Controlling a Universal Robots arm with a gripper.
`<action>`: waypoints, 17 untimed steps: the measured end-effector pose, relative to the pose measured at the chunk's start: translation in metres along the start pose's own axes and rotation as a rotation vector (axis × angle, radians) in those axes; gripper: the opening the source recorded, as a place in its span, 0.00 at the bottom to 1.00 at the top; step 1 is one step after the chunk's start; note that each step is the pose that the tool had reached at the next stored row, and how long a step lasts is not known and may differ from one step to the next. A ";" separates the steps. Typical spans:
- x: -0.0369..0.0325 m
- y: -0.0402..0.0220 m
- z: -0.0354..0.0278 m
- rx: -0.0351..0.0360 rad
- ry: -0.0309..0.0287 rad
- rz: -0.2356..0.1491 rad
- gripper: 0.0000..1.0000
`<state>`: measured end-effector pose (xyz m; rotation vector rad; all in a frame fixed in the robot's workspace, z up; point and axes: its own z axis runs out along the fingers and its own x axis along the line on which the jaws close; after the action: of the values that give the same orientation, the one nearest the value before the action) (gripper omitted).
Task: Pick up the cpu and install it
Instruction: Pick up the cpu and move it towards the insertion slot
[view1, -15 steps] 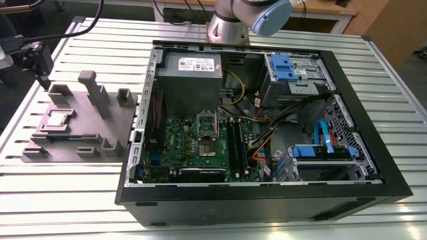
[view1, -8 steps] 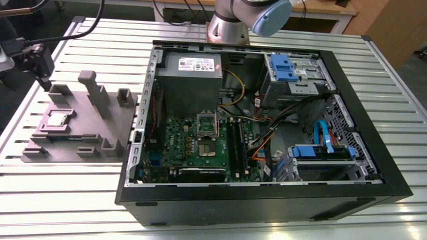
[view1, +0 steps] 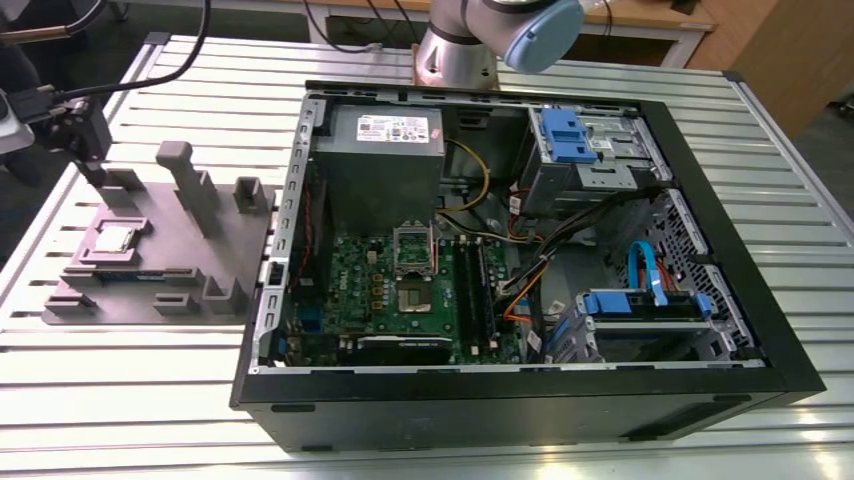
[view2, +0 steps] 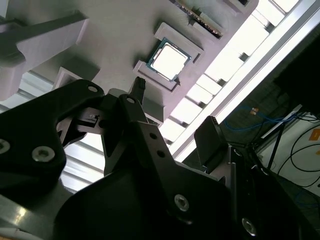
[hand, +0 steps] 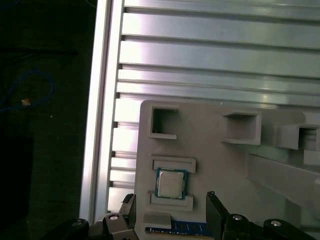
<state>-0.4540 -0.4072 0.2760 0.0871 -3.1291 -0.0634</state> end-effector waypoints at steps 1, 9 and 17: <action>0.0000 -0.0001 0.0016 0.0000 0.0001 0.000 0.66; -0.0021 -0.0042 0.0155 -0.0065 -0.0004 0.000 0.66; -0.0024 -0.0062 0.0268 -0.0341 -0.0023 0.008 0.66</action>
<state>-0.4516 -0.4122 0.2489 0.0747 -3.1291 -0.1167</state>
